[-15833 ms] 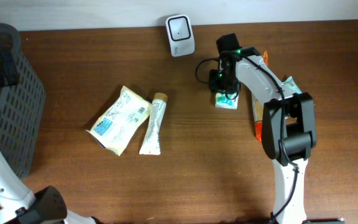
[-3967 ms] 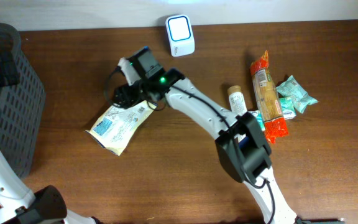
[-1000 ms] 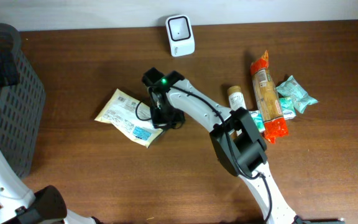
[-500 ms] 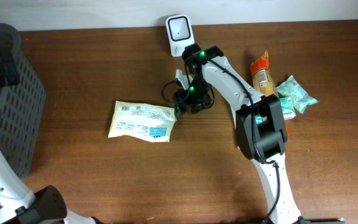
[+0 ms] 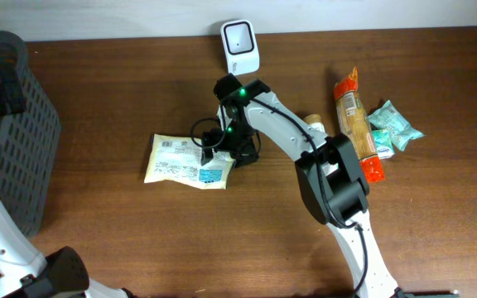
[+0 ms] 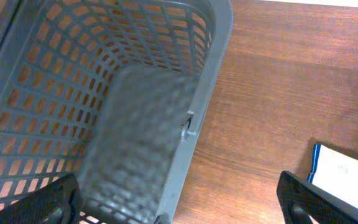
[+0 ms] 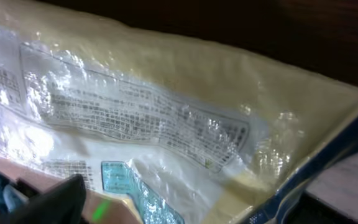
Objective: Scan the item barcode
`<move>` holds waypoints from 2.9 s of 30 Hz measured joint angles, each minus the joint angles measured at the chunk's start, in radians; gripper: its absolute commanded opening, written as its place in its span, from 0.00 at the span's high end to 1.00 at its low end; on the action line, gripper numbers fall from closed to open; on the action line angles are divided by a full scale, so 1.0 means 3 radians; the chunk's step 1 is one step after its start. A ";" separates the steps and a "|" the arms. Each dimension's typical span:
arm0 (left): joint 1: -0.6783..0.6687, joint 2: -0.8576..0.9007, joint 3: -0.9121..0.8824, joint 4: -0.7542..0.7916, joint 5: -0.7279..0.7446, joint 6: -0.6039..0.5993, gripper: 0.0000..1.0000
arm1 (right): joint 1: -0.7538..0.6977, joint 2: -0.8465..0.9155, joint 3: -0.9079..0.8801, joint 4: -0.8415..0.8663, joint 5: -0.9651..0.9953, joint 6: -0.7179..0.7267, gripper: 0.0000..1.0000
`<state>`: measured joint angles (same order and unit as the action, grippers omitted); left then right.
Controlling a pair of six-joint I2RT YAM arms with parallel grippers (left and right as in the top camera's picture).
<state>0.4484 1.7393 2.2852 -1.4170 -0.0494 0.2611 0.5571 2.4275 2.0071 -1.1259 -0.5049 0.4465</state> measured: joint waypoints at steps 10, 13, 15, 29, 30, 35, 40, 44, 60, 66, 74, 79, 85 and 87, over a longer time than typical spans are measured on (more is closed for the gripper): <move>0.0000 0.0000 0.0000 -0.0001 0.0000 0.0000 0.01 | 0.0066 -0.0062 -0.0301 0.0223 0.0070 0.0200 0.96; 0.0000 0.0000 0.0000 0.0000 0.0000 0.0000 0.01 | 0.0043 -0.0060 -0.0221 -0.0154 0.0153 -0.0122 0.96; 0.0000 0.0000 0.0000 -0.0001 0.0000 0.0001 0.01 | 0.0027 -0.0060 -0.0098 -0.0423 0.0210 -0.0464 0.95; 0.0000 0.0000 0.0000 0.0000 -0.0001 0.0000 0.01 | -0.0108 -0.0060 0.0820 -0.0627 0.0474 -0.2031 0.05; 0.0000 0.0000 0.0000 0.0000 -0.0001 0.0000 0.01 | -0.0069 -0.0060 0.0818 -0.0518 0.0472 -0.2200 0.05; 0.0000 0.0000 0.0000 -0.0001 0.0000 0.0000 0.01 | 0.0046 0.0046 0.0666 -0.0249 0.0462 -0.2611 0.05; 0.0000 0.0000 0.0000 -0.0001 -0.0001 0.0000 0.01 | -0.0038 0.0148 0.0657 -0.0173 0.0094 -0.2876 0.07; 0.0000 0.0000 0.0000 -0.0001 -0.0001 0.0000 0.01 | -0.0045 0.0328 0.0651 -0.0130 -0.0011 -0.2925 0.11; 0.0000 0.0000 0.0000 0.0000 -0.0001 0.0001 0.01 | 0.0231 0.0395 0.0483 -0.0081 -0.0459 -0.2054 0.96; 0.0000 0.0000 0.0000 -0.0001 0.0000 0.0000 0.01 | 0.0140 0.0385 0.0483 -0.0149 -0.0568 -0.1937 0.96; 0.0000 0.0000 0.0000 0.0000 0.0000 0.0000 0.01 | -0.0057 -0.1264 0.0425 -0.0740 -0.0506 -0.2447 0.96; 0.0000 0.0000 0.0000 -0.0001 -0.0001 0.0000 0.01 | -0.0094 -0.1905 0.0432 -0.1169 -0.0518 -0.2832 0.96; 0.0000 0.0000 0.0000 -0.0001 0.0000 0.0000 0.01 | -0.0322 -0.2181 0.0432 -0.1266 -0.0490 -0.2967 0.96; 0.0000 0.0000 0.0000 -0.0001 0.0000 0.0000 0.01 | -0.0310 -0.2188 0.0431 -0.1038 -0.0212 -0.2895 0.96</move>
<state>0.4484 1.7393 2.2852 -1.4174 -0.0494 0.2611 0.4641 1.7710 2.1365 -1.4372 -0.5686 -0.4221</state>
